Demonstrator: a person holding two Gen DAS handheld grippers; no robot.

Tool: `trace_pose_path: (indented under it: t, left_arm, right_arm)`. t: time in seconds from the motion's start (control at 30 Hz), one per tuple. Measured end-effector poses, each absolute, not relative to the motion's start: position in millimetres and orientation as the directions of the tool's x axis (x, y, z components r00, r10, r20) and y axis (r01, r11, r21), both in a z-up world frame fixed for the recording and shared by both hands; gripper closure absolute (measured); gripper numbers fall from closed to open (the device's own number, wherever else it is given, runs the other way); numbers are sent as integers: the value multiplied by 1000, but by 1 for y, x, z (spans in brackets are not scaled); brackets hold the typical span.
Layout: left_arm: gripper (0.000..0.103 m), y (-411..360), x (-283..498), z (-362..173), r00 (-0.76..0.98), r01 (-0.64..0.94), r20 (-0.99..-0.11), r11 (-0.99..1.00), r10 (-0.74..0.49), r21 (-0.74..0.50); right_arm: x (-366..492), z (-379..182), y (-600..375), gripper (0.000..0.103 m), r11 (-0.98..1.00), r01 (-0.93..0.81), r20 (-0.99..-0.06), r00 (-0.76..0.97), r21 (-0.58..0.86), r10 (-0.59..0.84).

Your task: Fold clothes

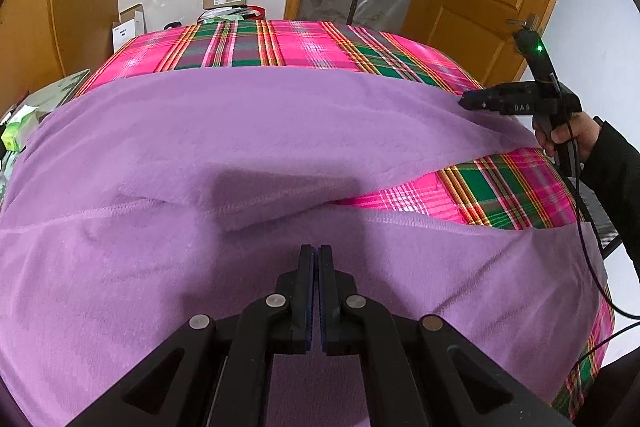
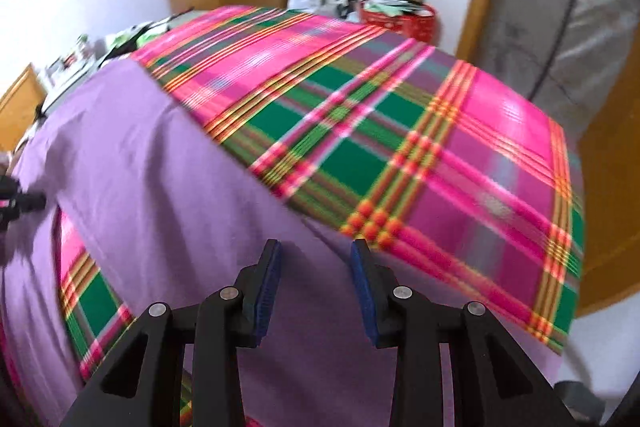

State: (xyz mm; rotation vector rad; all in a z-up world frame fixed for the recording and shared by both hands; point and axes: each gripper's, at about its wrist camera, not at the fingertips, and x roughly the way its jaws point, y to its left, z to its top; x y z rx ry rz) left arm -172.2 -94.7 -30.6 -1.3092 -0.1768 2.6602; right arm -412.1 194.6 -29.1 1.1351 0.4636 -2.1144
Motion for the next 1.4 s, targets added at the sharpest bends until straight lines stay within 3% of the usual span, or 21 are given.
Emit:
trace_pose_path:
  t: [0.13, 0.2, 0.37, 0.53, 0.63, 0.7, 0.93, 1.17, 1.4]
  left_arm:
    - [102, -96, -172, -31, -604, -100, -769, -977, 210, -189]
    - [102, -95, -172, -31, -605, -98, -768, -977, 211, -191]
    - [102, -96, -171, -31, -606, -96, -767, -976, 213, -195]
    - [102, -96, -170, -31, -611, -95, -762, -975, 216, -200]
    - [102, -96, -171, -31, -611, -95, -761, -975, 216, -201]
    - [102, -97, -171, -31, -611, -95, -761, -975, 217, -201]
    - [102, -98, -171, -32, -613, -96, -759, -975, 217, -201]
    - [102, -97, -170, -32, -616, -98, -757, -975, 218, -201]
    - [102, -96, -171, -32, -617, -98, -757, -976, 213, -195]
  right_arm:
    - [-414, -32, 192, 68, -683, 730, -832, -377, 3, -407]
    - [-414, -35, 189, 91, -684, 729, -840, -378, -10, -390]
    - [-388, -25, 190, 98, -662, 749, -819, -398, -31, -413]
    - [-342, -23, 189, 97, -583, 812, -833, -337, -22, -439]
    - [-325, -31, 181, 86, -535, 844, -862, -292, -29, -415]
    - [-321, -23, 182, 72, -512, 859, -854, -261, 8, -450]
    - [-352, 6, 206, 72, -569, 822, -796, -339, 7, -501]
    - [-395, -27, 217, 71, -562, 825, -887, -212, 63, -410]
    - [-403, -39, 215, 71, -526, 844, -894, -151, 106, -422]
